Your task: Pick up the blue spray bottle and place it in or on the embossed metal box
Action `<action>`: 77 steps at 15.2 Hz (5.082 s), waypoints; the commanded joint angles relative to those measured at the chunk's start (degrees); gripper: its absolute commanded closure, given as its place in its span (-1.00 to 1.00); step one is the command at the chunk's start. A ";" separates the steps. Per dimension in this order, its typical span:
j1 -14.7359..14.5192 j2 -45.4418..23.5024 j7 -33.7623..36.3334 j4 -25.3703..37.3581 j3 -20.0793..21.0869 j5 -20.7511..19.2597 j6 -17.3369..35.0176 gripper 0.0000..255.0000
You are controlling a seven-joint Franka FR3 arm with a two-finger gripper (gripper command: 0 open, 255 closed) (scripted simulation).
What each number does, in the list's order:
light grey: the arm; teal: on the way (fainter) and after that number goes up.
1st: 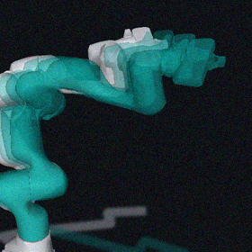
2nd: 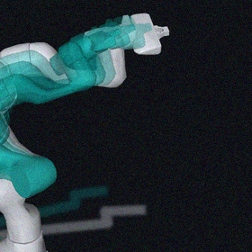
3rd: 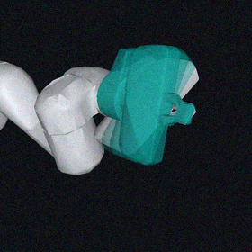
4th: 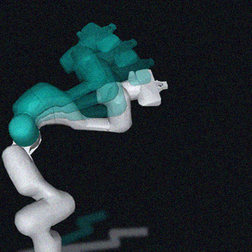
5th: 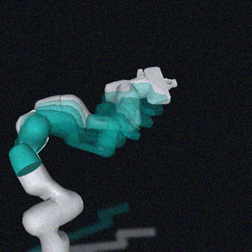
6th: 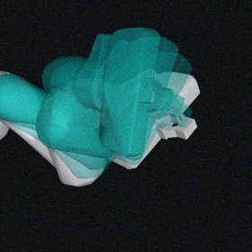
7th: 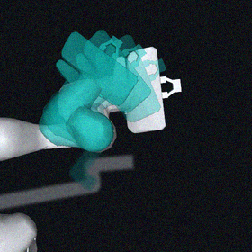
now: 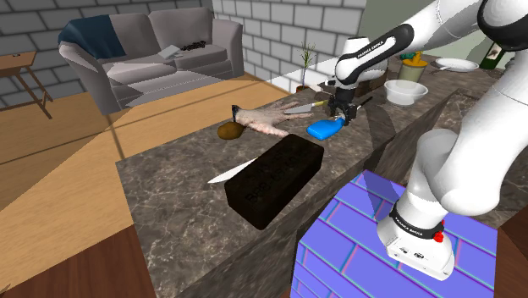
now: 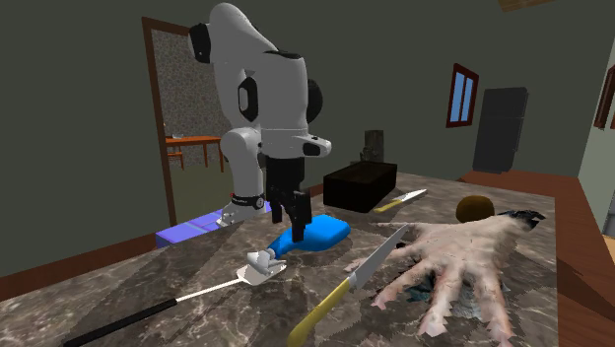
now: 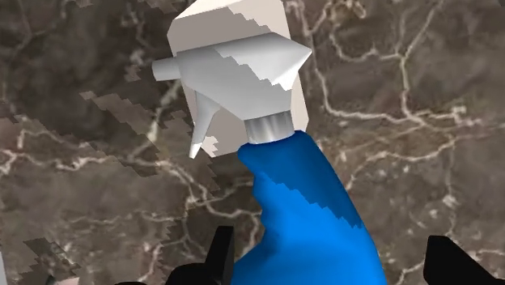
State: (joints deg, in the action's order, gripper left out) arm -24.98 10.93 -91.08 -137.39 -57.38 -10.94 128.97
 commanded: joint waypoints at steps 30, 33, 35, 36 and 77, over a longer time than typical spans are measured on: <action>1.07 3.20 1.91 1.52 1.85 -2.41 -3.85 1.00; 1.72 4.99 2.85 2.77 3.09 -3.46 -6.53 1.00; 2.09 6.05 3.36 3.65 3.88 -3.99 -8.29 1.00; 2.25 6.54 3.59 4.11 4.25 -4.21 -9.16 1.00; -3.76 21.95 39.96 -1.12 38.71 2.41 -22.96 1.00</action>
State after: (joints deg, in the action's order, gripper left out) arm -27.95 33.30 -52.75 -138.60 -19.90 -9.37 105.75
